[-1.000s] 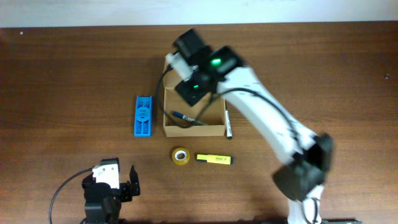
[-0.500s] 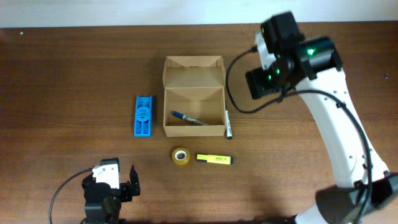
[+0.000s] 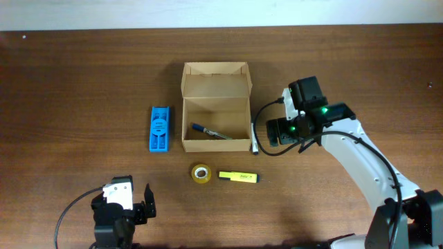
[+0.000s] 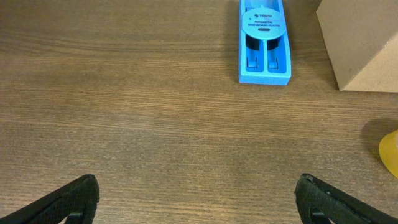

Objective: Pack container
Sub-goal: 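Move the right gripper to the black marker and grasp it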

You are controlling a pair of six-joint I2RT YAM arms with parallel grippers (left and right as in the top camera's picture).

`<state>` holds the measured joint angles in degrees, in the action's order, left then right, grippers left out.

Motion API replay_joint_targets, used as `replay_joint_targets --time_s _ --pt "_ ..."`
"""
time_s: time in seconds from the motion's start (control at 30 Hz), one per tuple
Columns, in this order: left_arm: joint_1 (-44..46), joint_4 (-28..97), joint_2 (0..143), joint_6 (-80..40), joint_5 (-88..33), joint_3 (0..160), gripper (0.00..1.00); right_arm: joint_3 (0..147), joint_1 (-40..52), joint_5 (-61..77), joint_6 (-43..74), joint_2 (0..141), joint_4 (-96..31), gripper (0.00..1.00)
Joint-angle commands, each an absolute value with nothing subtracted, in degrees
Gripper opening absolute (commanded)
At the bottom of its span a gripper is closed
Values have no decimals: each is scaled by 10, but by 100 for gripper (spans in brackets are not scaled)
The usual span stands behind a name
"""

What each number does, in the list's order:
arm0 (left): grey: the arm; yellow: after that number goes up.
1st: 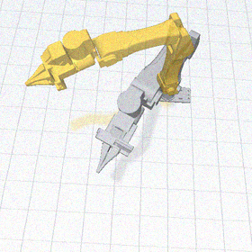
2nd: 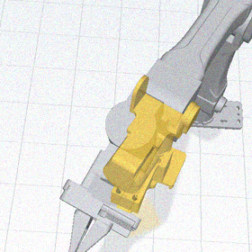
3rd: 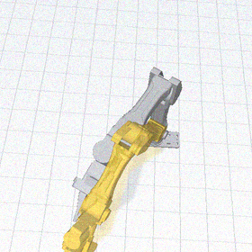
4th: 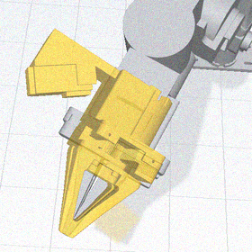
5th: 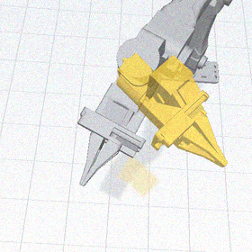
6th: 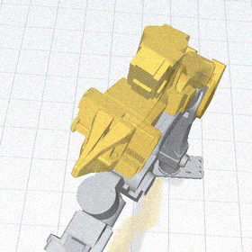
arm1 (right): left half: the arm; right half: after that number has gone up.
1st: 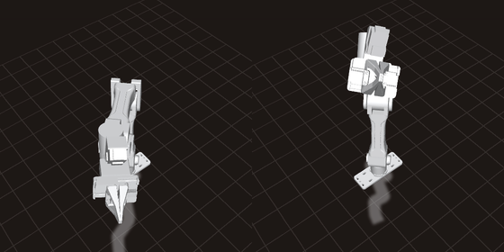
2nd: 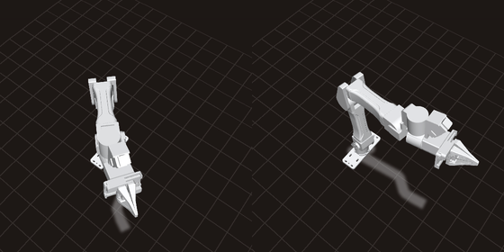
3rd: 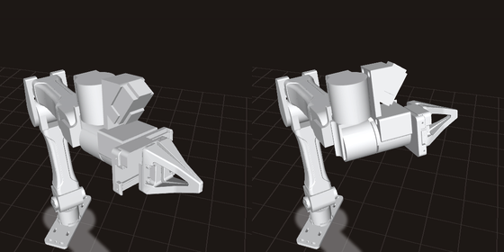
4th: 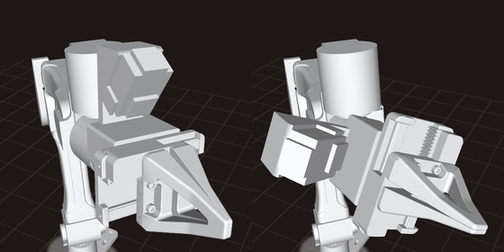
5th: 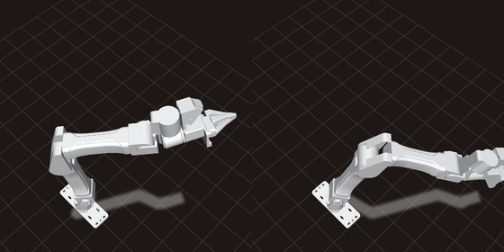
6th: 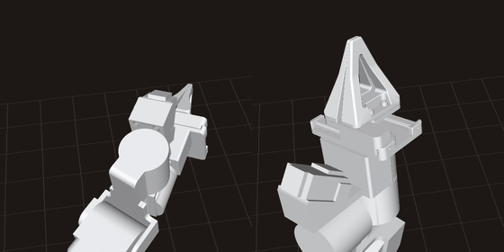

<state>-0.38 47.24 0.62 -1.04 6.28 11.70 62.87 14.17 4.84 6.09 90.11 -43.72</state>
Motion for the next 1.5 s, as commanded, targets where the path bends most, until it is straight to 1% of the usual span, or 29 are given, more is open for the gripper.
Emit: replay_joint_targets --time_s 0.0,0.2,0.57,0.8,1.0,1.27,1.47 --pt "-2 472 3 0 67 113 99 600 142 76 116 898 -398 99" --pt "-2 472 3 0 67 113 100 564 142 86 145 922 -324 99" --pt "-2 472 3 0 67 113 100 564 143 123 145 996 -270 99" --pt "-2 472 3 0 67 113 100 564 143 144 158 1017 -245 99" --pt "-2 472 3 0 67 113 100 564 157 139 158 1018 -224 99" --pt "-2 472 3 0 67 113 99 564 199 83 160 1026 -220 99" --pt "-2 472 3 0 67 113 100 564 203 72 160 1046 -221 100"
